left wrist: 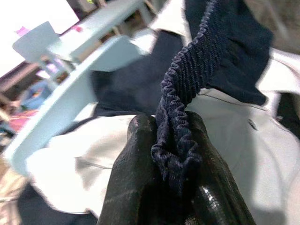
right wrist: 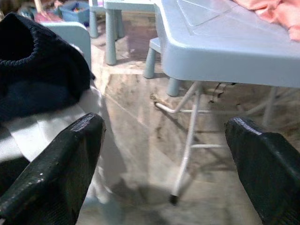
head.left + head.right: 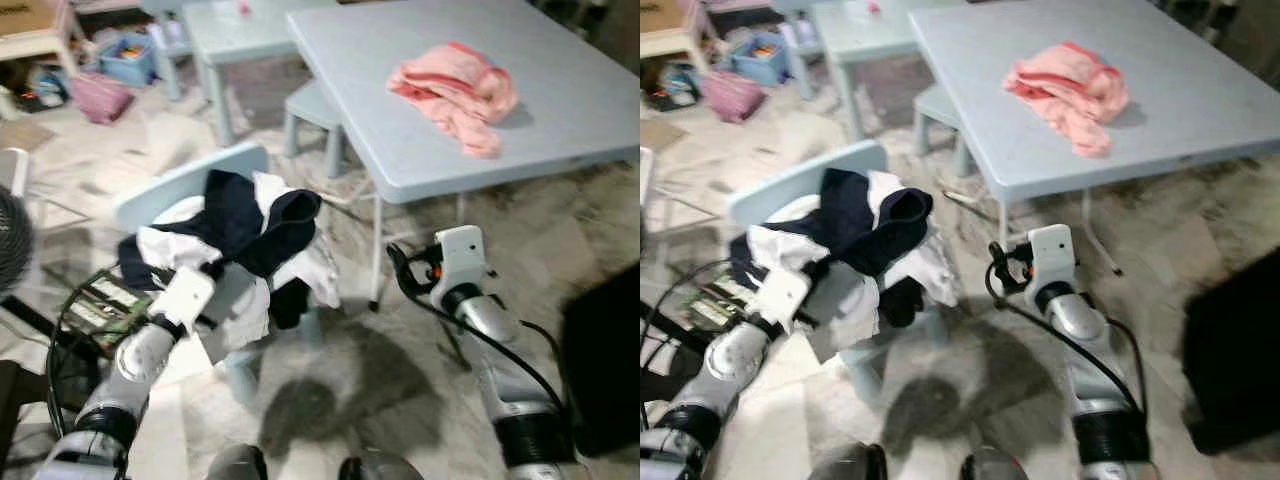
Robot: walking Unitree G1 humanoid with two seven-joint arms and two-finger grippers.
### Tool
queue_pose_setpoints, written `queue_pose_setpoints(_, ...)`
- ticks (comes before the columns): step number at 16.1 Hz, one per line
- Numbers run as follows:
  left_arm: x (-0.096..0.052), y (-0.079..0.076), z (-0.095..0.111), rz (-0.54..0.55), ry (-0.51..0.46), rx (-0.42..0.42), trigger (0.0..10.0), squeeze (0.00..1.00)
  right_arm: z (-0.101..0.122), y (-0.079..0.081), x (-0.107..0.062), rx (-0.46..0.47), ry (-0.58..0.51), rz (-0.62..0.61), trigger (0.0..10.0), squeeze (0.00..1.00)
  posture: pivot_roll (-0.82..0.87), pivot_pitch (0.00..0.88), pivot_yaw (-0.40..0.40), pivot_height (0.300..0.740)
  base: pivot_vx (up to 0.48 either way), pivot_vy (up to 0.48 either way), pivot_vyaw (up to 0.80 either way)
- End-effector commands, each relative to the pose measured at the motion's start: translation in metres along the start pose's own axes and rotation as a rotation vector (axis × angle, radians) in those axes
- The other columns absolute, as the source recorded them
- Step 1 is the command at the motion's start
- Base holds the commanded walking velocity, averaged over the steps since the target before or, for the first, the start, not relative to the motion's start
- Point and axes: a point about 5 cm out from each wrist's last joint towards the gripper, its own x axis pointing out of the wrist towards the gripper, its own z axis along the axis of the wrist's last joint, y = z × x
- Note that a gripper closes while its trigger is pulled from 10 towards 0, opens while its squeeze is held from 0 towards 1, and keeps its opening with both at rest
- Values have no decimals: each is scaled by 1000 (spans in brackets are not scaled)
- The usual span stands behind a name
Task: Hang hanger
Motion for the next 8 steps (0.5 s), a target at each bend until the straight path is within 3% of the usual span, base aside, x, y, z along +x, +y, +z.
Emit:
queue_pose_setpoints(1,4,17,8,47,-20,-17,0,0,2,-2,3,38,-24,-31,10000,0,-2,0,34,740,0,0,0)
queue_pose_setpoints(4,23,43,46,126,-148,-73,0,0,9,7,13,80,-64,-40,10000,0,9,0,67,740,0,0,0)
queue_pose_setpoints(5,30,50,67,156,-199,-142,0,0,12,9,16,110,-92,-53,10000,0,14,0,74,740,0,0,0)
queue_pose_setpoints(8,24,36,97,131,-280,-222,0,0,17,4,14,149,-139,-112,10000,0,31,0,73,740,0,0,0)
